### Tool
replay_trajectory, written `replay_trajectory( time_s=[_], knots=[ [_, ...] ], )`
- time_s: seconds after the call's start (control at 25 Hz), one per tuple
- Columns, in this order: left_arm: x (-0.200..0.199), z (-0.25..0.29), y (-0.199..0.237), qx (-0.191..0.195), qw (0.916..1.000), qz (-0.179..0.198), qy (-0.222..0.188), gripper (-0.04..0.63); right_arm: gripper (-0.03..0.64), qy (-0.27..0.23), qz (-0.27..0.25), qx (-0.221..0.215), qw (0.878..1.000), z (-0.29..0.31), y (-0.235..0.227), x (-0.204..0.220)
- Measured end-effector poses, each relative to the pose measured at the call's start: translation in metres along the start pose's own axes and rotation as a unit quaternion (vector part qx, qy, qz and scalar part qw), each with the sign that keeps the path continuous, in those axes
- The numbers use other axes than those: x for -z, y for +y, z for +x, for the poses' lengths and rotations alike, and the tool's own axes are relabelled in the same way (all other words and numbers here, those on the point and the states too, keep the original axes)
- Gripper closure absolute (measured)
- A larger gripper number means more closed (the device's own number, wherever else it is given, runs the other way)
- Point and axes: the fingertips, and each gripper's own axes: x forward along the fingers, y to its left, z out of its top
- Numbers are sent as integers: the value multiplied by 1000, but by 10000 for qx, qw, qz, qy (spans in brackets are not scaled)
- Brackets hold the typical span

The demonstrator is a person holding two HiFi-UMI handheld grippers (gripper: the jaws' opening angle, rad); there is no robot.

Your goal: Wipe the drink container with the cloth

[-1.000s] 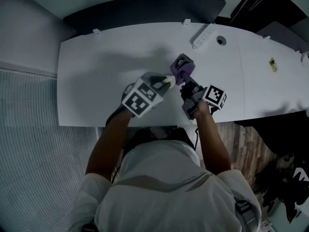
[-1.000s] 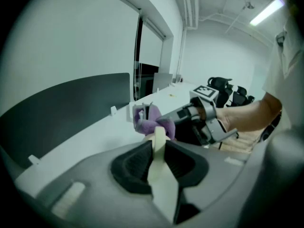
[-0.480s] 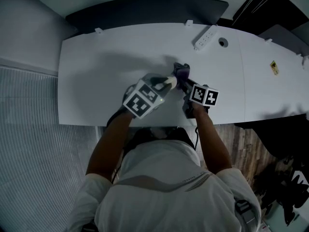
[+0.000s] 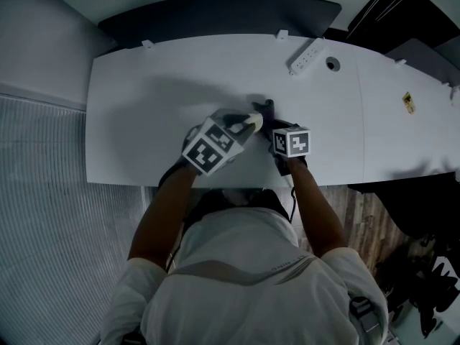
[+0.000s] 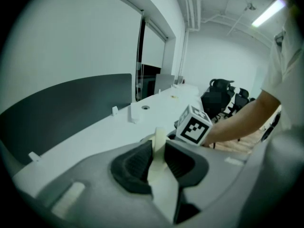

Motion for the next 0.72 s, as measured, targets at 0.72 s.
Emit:
replay_trajectory(
  time_s=[0.72],
  knots=[
    [-2, -2, -1, -85, 9998, -156, -105, 512, 525, 735, -4311, -1468, 8872, -80, 85, -134]
  ],
)
